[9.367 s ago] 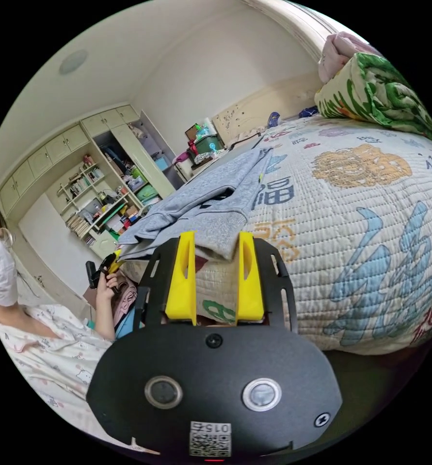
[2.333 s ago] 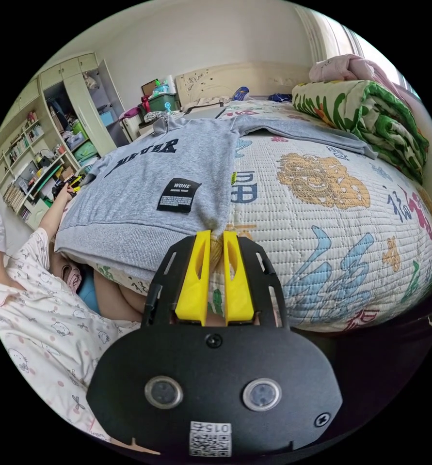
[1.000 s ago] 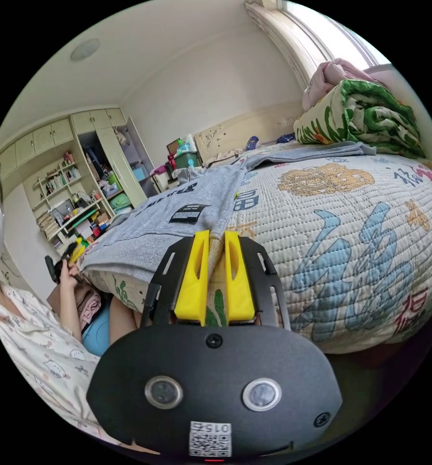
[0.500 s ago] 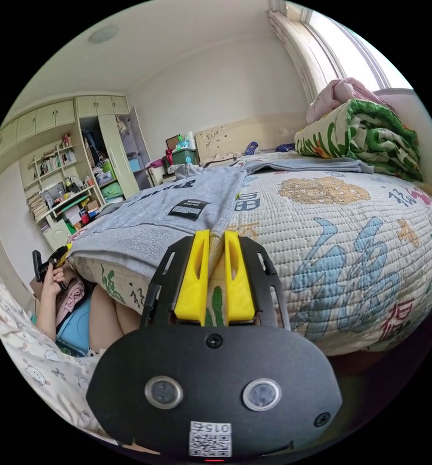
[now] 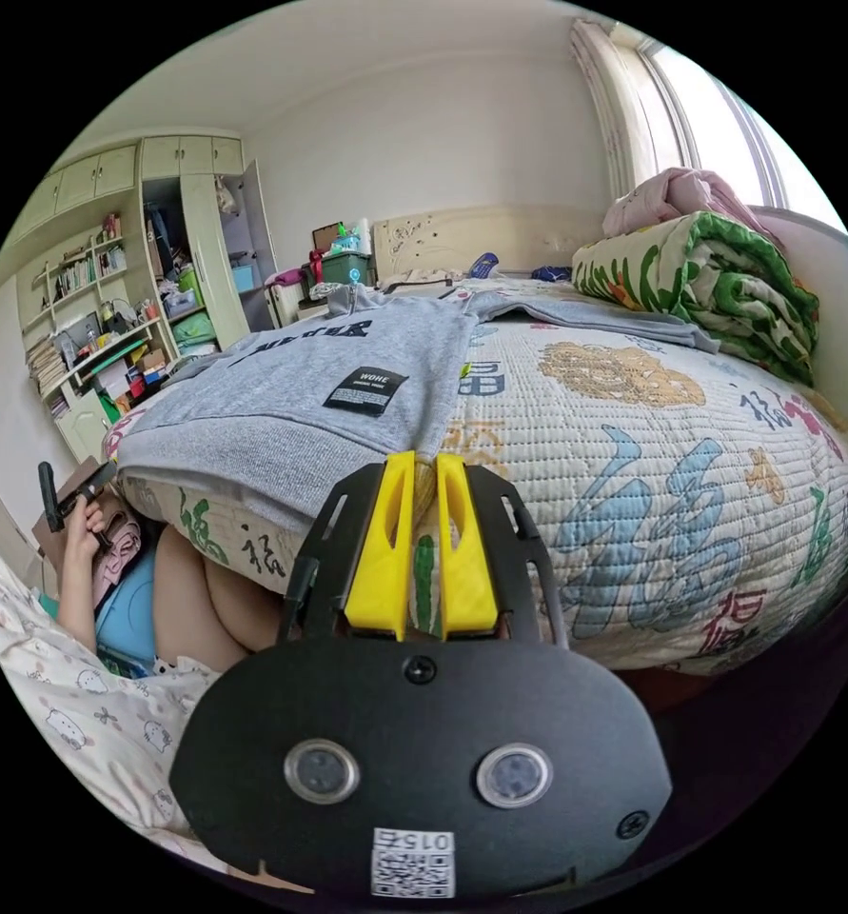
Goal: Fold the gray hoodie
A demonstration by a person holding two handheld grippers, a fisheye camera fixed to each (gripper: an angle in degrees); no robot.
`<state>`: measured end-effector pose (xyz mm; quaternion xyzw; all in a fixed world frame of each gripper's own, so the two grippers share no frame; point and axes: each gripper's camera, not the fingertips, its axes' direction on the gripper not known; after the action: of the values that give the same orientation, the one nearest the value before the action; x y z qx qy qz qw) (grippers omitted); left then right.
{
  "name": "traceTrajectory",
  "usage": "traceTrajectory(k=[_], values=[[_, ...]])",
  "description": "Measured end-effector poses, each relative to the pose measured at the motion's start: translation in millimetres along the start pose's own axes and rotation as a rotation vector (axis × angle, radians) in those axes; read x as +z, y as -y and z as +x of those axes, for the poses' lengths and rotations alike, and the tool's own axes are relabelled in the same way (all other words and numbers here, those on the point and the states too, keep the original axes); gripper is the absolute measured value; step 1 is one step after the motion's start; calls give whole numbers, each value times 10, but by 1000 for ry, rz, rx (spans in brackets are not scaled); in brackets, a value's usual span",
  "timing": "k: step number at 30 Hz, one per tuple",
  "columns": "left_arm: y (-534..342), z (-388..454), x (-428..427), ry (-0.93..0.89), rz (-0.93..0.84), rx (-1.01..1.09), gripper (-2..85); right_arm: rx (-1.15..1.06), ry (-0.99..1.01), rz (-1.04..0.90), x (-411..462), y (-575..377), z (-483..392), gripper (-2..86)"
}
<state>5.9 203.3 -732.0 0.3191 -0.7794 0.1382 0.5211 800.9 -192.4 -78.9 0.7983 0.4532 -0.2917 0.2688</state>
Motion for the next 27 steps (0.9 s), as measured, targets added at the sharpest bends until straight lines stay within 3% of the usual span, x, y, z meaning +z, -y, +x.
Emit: traceTrajectory(k=[7, 12, 17, 21, 27], values=[[-538, 46, 446, 174, 74, 97, 23, -8, -150, 54, -117, 95, -519, 52], [-749, -258, 616, 103, 53, 39, 46, 23, -105, 75, -320, 237, -565, 54], [-882, -205, 713, 261, 7, 184, 77, 16, -98, 81, -567, 443, -656, 55], [-831, -532, 559, 203, -1, 159, 90, 39, 30, 120, -878, 567, -502, 57], [-706, -518, 46, 157, 245, 266, 81, 148, 294, 161, -1427, 644, -44, 58]])
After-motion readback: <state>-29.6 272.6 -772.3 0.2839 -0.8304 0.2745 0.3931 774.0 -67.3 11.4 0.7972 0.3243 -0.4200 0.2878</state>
